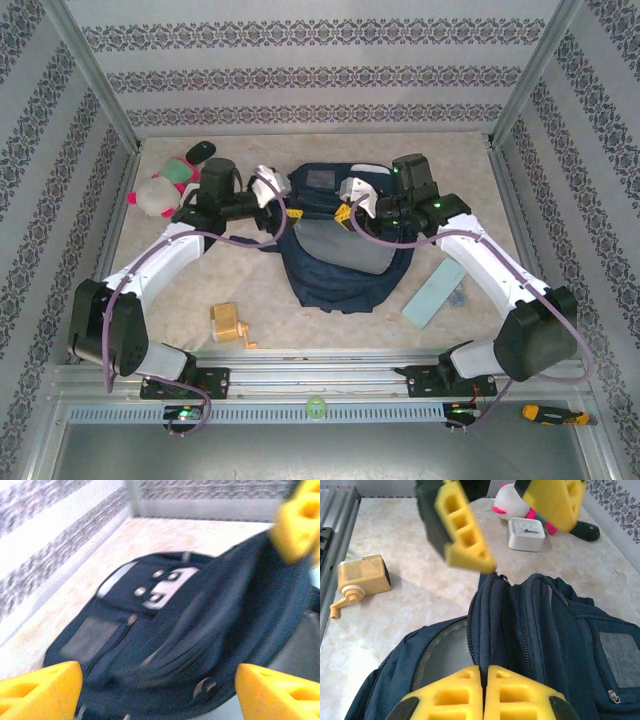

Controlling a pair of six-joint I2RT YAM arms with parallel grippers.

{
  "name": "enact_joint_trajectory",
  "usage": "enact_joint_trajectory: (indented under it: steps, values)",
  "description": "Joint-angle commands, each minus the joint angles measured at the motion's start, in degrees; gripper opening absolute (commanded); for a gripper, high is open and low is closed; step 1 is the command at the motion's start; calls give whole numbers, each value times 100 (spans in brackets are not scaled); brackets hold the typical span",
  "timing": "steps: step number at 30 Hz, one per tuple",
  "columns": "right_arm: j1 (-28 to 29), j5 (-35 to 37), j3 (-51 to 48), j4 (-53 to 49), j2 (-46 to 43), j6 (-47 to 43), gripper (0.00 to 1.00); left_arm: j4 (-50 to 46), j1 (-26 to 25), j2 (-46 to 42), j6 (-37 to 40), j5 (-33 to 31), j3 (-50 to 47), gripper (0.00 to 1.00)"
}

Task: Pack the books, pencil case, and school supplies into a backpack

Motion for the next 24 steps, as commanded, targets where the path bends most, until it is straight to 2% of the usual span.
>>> enact_joint_trajectory:
  steps: [1,4,8,12,18,21,24]
  values:
    - [24,-793,312,103,-55,-242,0,100,-346,342,1118,209,190,81]
    - [18,-822,362,-14,-73,-261,0,311,-580,676,1185,108,436,82]
    - [13,-583,378,-172,-117,-189,0,604,-823,849,1138,407,611,78]
    - [-89,-282,325,-223,-171,-3,0,541,-837,631,866,678,565,82]
    - [-163,-463,244,-243,-233,-62,0,-99,-868,39,952,366,331,86]
    - [-167,-615,282,-243,-199,-57,0,-80,-987,203,1024,-144,385,87]
    - [-165,-691,305,-247,-194,0,0,59,-1129,594,926,-397,694,87]
